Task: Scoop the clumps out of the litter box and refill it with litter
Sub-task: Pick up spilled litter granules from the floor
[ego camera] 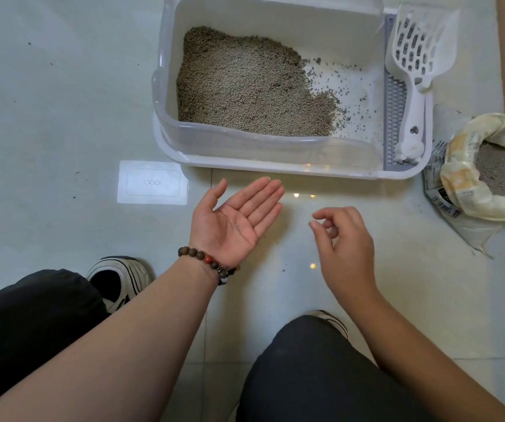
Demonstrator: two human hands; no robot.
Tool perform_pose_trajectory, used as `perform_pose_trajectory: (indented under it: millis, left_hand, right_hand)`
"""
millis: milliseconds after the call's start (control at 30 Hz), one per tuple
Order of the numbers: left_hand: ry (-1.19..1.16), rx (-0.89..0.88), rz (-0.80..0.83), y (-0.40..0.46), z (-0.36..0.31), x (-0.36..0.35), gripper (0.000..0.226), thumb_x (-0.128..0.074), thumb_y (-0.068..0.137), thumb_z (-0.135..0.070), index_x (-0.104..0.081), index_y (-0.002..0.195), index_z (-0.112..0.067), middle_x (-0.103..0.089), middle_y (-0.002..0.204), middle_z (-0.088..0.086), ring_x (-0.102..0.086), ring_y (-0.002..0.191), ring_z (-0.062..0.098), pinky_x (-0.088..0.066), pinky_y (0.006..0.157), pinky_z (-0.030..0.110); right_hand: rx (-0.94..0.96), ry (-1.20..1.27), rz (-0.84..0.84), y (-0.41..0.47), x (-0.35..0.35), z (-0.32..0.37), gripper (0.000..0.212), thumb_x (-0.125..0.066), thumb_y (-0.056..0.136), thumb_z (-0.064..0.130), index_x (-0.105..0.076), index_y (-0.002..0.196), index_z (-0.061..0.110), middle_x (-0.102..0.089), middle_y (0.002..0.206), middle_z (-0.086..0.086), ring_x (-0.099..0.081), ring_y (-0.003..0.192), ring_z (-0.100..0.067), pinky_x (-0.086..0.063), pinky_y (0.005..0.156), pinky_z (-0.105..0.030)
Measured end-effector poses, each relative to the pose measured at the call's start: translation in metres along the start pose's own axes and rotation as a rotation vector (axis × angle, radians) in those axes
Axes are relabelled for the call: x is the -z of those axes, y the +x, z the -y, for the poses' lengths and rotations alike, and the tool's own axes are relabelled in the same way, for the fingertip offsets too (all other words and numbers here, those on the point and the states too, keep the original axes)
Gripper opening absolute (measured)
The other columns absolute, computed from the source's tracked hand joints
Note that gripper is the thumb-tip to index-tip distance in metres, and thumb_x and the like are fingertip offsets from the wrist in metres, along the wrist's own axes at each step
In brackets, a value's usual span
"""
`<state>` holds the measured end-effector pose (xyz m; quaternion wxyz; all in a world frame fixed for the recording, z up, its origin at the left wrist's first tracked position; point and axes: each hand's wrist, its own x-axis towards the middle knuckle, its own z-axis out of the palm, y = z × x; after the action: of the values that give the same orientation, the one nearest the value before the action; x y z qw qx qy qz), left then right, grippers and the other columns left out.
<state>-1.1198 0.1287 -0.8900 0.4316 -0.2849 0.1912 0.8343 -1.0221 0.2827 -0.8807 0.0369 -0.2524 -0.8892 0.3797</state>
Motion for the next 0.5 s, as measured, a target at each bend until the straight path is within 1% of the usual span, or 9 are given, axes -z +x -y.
perform_pose_trajectory:
  millis: [33,100,200,267,333,500]
  left_hand:
    - [0.001,-0.007,-0.007,-0.001,-0.002,0.001,0.054,-0.045,0.087,-0.037,-0.07,0.104,0.007,-0.064,0.119,0.023,-0.063,0.111,0.033,-0.045,0.099,0.046]
    - [0.001,-0.021,-0.021,-0.003,-0.007,0.004,0.054,-0.044,0.088,-0.037,-0.07,0.103,0.007,-0.064,0.119,0.023,-0.063,0.111,0.032,-0.046,0.098,0.046]
    - [0.003,-0.034,-0.036,-0.005,-0.011,0.007,0.053,-0.043,0.089,-0.037,-0.07,0.104,0.007,-0.064,0.12,0.022,-0.063,0.112,0.032,-0.047,0.098,0.045]
    - [0.007,-0.04,-0.04,-0.006,-0.012,0.008,0.053,-0.044,0.089,-0.037,-0.07,0.104,0.007,-0.064,0.121,0.022,-0.063,0.112,0.032,-0.047,0.098,0.045]
    - [0.008,-0.039,-0.044,-0.006,-0.012,0.009,0.054,-0.043,0.089,-0.038,-0.07,0.104,0.007,-0.063,0.121,0.022,-0.063,0.112,0.032,-0.046,0.099,0.045]
    - [0.009,-0.025,-0.047,-0.006,-0.009,0.008,0.054,-0.044,0.089,-0.037,-0.07,0.104,0.007,-0.064,0.121,0.022,-0.063,0.112,0.032,-0.046,0.099,0.045]
  right_hand:
    - [-0.053,-0.044,0.037,-0.002,-0.002,-0.012,0.007,-0.064,0.087,0.014,-0.064,0.094,0.014,-0.051,0.092,0.005,-0.051,0.082,-0.01,-0.043,0.074,-0.023]
    - [-0.075,-0.128,0.168,-0.01,-0.011,-0.031,0.011,-0.07,0.082,0.017,-0.065,0.091,0.014,-0.051,0.092,0.005,-0.052,0.085,-0.013,-0.045,0.077,-0.028]
    - [-0.012,-0.208,0.321,-0.025,-0.028,-0.046,0.019,-0.077,0.075,0.021,-0.066,0.088,0.012,-0.052,0.09,0.003,-0.052,0.09,-0.018,-0.039,0.076,-0.026]
    - [0.034,-0.24,0.355,-0.028,-0.036,-0.05,0.021,-0.079,0.072,0.021,-0.066,0.086,0.011,-0.051,0.088,0.002,-0.05,0.089,-0.019,-0.034,0.075,-0.023]
    - [0.076,-0.263,0.366,-0.03,-0.041,-0.052,0.023,-0.08,0.069,0.019,-0.065,0.084,0.011,-0.05,0.085,0.003,-0.05,0.085,-0.02,-0.032,0.073,-0.023]
    - [0.16,-0.32,0.339,-0.03,-0.047,-0.054,0.022,-0.083,0.063,0.014,-0.063,0.071,0.011,-0.053,0.076,-0.001,-0.054,0.073,-0.025,-0.038,0.066,-0.027]
